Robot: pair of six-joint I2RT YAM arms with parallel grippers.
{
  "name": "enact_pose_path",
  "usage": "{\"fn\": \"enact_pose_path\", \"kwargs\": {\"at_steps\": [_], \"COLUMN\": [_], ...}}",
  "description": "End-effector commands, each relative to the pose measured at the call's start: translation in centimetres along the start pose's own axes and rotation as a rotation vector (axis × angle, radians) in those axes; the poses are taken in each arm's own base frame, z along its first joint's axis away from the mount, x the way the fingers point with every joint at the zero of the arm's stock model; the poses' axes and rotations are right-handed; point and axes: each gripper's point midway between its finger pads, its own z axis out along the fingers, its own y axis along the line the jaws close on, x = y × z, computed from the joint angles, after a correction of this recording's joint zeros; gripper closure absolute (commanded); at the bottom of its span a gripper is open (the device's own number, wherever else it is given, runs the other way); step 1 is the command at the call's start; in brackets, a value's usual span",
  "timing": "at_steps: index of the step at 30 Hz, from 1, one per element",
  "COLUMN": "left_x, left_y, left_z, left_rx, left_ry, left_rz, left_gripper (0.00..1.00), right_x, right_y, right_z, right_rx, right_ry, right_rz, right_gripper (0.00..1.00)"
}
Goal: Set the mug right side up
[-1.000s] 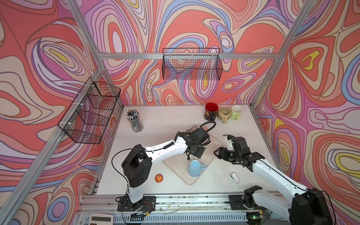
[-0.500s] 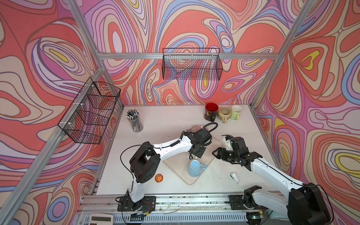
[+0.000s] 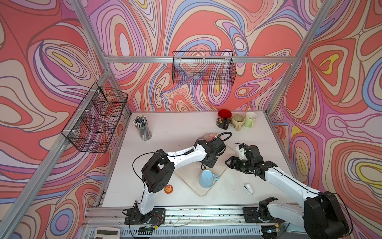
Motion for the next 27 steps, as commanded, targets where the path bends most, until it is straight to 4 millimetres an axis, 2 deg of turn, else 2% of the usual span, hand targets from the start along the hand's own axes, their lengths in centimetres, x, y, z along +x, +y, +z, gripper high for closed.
{"fn": "enact_pose_path", "kwargs": {"at_steps": [1, 11, 17, 27], "left_x": [0.3, 0.1, -0.2, -0.8], "left_y": [0.6, 0.5, 0.8, 0.8], "left_z": [0.2, 0.2, -0.5, -1.9], "left_rx": [-0.042, -0.042, -0.047, -0.028], "left_ry": [0.022, 0.019, -0.001, -0.048], "left_rz": [0.0, -0.001, 0.001, -0.002], "left_gripper": [0.63, 0.83, 0.91, 0.98], "right_x": [-0.1, -0.1, -0.1, -0.1], "right_y": [-0.1, -0.1, 0.0, 0.0], "right_z": [0.2, 0.1, 0.1, -0.1], "right_rx": [-0.006, -0.006, -0.009, -0.011], "right_ry": [-0.002, -0.002, 0.0, -0.003], "right_rz": [-0.011, -0.01, -0.011, -0.015], "right_gripper": [0.33, 0.33, 0.33, 0.33]}}
